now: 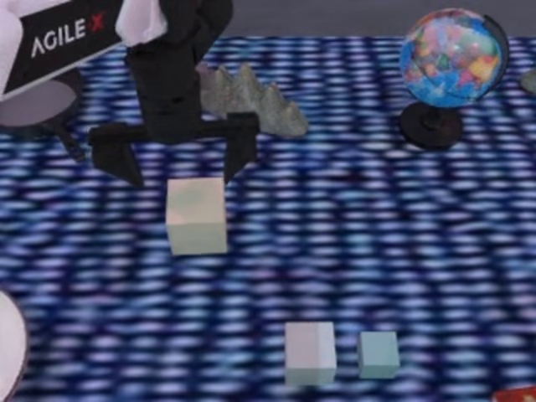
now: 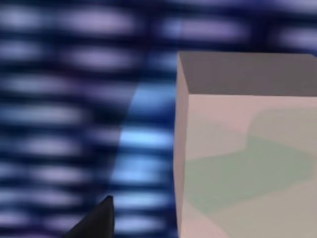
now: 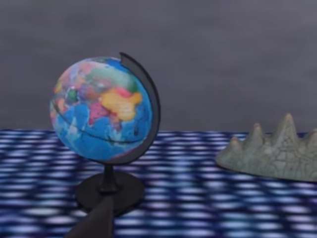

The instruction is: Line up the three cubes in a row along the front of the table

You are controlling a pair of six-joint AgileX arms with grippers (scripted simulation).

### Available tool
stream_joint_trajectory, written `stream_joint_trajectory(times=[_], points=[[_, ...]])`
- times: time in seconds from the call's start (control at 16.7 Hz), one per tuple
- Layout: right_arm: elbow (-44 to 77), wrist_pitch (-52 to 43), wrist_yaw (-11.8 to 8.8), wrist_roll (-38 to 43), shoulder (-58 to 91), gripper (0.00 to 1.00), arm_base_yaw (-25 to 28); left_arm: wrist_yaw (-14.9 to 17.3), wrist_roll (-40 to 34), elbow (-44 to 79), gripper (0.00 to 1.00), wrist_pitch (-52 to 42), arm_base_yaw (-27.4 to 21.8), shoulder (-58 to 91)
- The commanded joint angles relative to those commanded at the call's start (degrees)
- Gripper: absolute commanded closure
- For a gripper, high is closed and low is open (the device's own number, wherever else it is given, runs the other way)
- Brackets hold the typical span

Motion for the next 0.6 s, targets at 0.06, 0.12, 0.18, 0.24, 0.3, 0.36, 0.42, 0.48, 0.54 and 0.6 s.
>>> stream_joint_trajectory(times=[0.06, 0.12, 0.18, 0.24, 0.3, 0.36, 0.42, 0.48, 0.54, 0.6], points=[[0.0, 0.0, 0.0, 0.0, 0.0, 0.0, 0.0, 0.0, 0.0, 0.0, 0.0, 0.0, 0.0, 0.0], [0.0, 0.0, 0.0, 0.0, 0.0, 0.0, 0.0, 0.0, 0.0, 0.0, 0.0, 0.0, 0.0, 0.0], [0.0, 0.0, 0.0, 0.0, 0.0, 0.0, 0.0, 0.0, 0.0, 0.0, 0.0, 0.0, 0.0, 0.0], [0.0, 0.0, 0.0, 0.0, 0.0, 0.0, 0.0, 0.02, 0.06, -0.15, 0.0, 0.12, 0.3, -0.11], [0.0, 0.0, 0.0, 0.0, 0.0, 0.0, 0.0, 0.02, 0.09, -0.32, 0.0, 0.3, 0.28, -0.05], [0.0, 0.0, 0.0, 0.0, 0.0, 0.0, 0.0, 0.01, 0.15, -0.97, 0.0, 1.06, 0.23, 0.19], [0.0, 0.0, 0.0, 0.0, 0.0, 0.0, 0.0, 0.01, 0.2, -2.0, 0.0, 2.4, 0.2, 0.61], [0.0, 0.0, 0.0, 0.0, 0.0, 0.0, 0.0, 0.01, 0.22, -3.32, 0.0, 4.34, 0.18, 1.21], [0.0, 0.0, 0.0, 0.0, 0.0, 0.0, 0.0, 0.02, 0.21, -4.84, 0.0, 6.78, 0.17, 1.94], [0.0, 0.0, 0.0, 0.0, 0.0, 0.0, 0.0, 0.03, 0.2, -6.47, 0.0, 9.49, 0.17, 2.74]])
